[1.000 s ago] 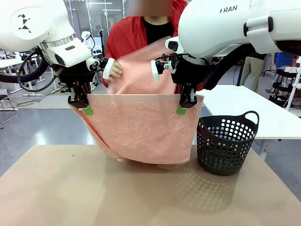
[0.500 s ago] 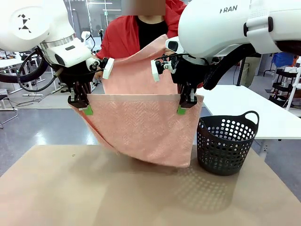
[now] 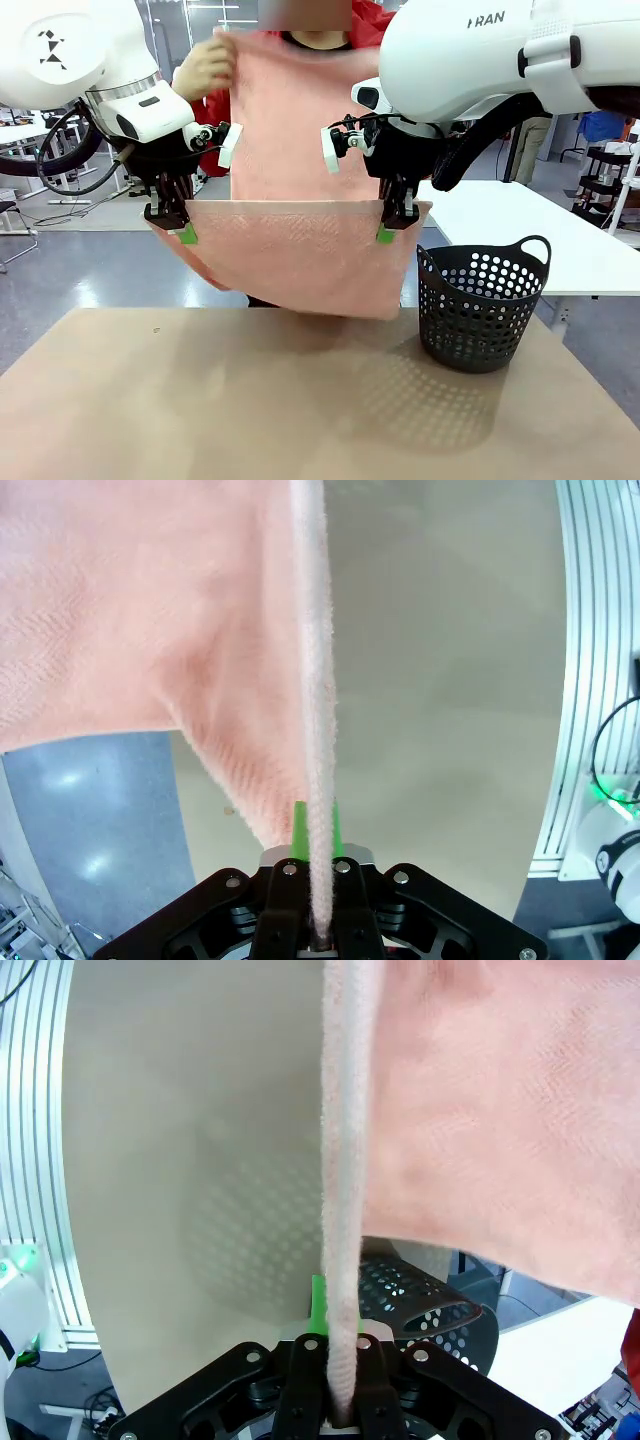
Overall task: Fold the towel.
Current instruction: Release the end of the 100 cm Hotel Towel you were holding and grab the top end of the folded side.
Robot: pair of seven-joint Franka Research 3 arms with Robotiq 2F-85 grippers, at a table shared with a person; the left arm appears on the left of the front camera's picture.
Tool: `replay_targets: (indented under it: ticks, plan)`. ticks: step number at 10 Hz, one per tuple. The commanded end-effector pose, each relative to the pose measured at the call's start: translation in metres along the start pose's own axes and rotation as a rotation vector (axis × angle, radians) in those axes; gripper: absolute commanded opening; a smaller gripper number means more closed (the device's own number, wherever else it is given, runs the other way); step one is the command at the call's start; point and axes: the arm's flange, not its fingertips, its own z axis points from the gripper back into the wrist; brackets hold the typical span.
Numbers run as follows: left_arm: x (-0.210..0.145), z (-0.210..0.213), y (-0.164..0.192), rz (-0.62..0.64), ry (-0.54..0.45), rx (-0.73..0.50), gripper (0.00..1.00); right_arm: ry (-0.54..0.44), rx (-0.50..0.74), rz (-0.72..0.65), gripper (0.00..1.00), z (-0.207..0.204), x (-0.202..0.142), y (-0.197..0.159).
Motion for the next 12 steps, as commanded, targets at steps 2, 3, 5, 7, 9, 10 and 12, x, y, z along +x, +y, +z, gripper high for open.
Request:
replay_targets:
  ticks: [2,3,5,7,9,10,12]
  plan:
    - [0.0002,0.0009,0.0011,0.000,-0.001,0.002,0.00,0.003,-0.003,0.000,0.00,0.0003,-0.0008,-0.0004]
    - [0.0002,0.0009,0.0011,0.000,-0.001,0.002,0.00,0.003,-0.003,0.000,0.00,0.0003,-0.0008,-0.0004]
    - [0.0002,0.0009,0.0011,0.000,-0.001,0.002,0.00,0.003,-0.003,0.000,0.00,0.0003,-0.0008,-0.0004]
    - [0.0002,0.0009,0.0011,0.000,-0.001,0.002,0.00,0.003,-0.003,0.000,0.00,0.0003,-0.0008,-0.0004]
    - [0.0002,0.0009,0.0011,0.000,-0.001,0.002,0.00,0.003,-0.003,0.000,0.00,0.0003,-0.0008,-0.0004]
    - [0.0002,0.0009,0.0011,0.000,-0.001,0.002,0.00,0.003,-0.003,0.000,0.00,0.0003,-0.0008,-0.0004]
    - [0.0002,0.0009,0.0011,0.000,-0.001,0.002,0.00,0.003,-0.003,0.000,0.00,0.0003,-0.0008,-0.0004]
